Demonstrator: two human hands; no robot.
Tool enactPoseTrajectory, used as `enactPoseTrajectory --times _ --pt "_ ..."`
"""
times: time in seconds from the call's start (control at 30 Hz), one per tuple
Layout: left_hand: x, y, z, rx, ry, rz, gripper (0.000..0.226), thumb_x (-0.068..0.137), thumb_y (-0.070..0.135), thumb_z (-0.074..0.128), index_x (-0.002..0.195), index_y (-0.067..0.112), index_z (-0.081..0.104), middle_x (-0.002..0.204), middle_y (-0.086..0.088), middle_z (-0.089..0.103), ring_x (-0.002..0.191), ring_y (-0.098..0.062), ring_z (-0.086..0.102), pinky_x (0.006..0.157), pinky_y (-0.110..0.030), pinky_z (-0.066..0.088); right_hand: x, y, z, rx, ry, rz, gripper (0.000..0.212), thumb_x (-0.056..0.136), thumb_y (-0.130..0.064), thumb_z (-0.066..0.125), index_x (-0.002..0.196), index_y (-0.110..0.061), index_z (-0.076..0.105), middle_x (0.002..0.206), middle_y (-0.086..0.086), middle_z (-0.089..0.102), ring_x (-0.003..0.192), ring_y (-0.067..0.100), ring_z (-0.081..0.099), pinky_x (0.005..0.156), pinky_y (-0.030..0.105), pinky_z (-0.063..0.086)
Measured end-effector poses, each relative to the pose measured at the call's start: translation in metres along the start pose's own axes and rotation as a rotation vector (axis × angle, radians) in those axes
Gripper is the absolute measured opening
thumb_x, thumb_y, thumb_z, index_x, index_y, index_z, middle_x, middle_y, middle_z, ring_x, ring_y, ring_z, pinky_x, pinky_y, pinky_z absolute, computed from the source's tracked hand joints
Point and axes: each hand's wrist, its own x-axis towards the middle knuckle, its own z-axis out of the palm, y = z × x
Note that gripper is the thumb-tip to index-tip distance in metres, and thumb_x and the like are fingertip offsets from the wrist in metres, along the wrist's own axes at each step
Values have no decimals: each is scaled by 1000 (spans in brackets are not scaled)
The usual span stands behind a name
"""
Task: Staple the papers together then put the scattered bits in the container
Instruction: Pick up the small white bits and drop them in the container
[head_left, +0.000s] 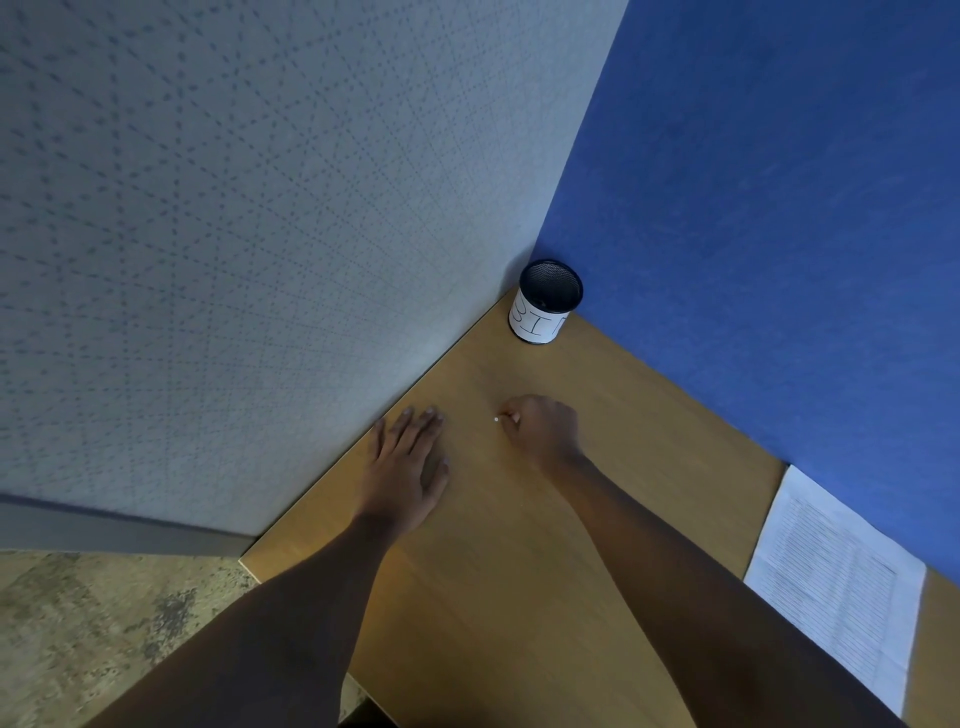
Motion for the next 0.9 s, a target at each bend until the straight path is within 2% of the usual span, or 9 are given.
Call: enactPoseTrajectory --times 0.1,0.23,0.4,0.53,0.77,0.9 --pt "0 1 -1 -6 2 4 61 96 48 35 152 24 26 157 6 29 149 -16 12 120 -47 4 10 -5 -2 -141 -33 -87 27 94 -24 44 99 -21 70 97 -3 69 88 23 64 67 29 42" --pt "0 1 -3 -10 4 3 61 97 47 35 152 24 26 157 6 29 149 -16 11 120 -47 4 17 -10 -2 -314 -65 -143 26 89 -13 42 87 -17 68 87 1 69 76 24 64 59 28 43" --pt "-1 1 -1 -7 6 3 61 96 48 35 152 23 27 157 5 30 149 -17 12 120 -47 4 17 -19 -8 -456 -93 -192 21 87 -6 43 83 -12 63 86 3 66 68 25 54 61 31 33" --pt "-1 1 -2 -1 3 0 61 96 49 33 152 24 27 157 6 30 149 -17 12 120 -47 4 16 -23 -9 -487 -81 -250 19 86 -7 44 84 -12 62 89 5 67 78 26 63 62 31 32" --pt "0 0 -2 -11 7 4 61 95 49 34 151 23 29 156 5 31 148 -18 14 120 -48 5 19 -19 -10 -464 -57 -328 18 89 -14 45 92 -11 63 94 6 65 84 28 63 66 32 33" --pt "0 -1 -2 -6 16 6 62 95 48 34 150 22 31 156 4 33 148 -19 16 120 -48 6 19 -15 -8 -460 -38 -350 18 90 -16 44 90 -11 61 92 6 64 81 28 61 64 32 31"
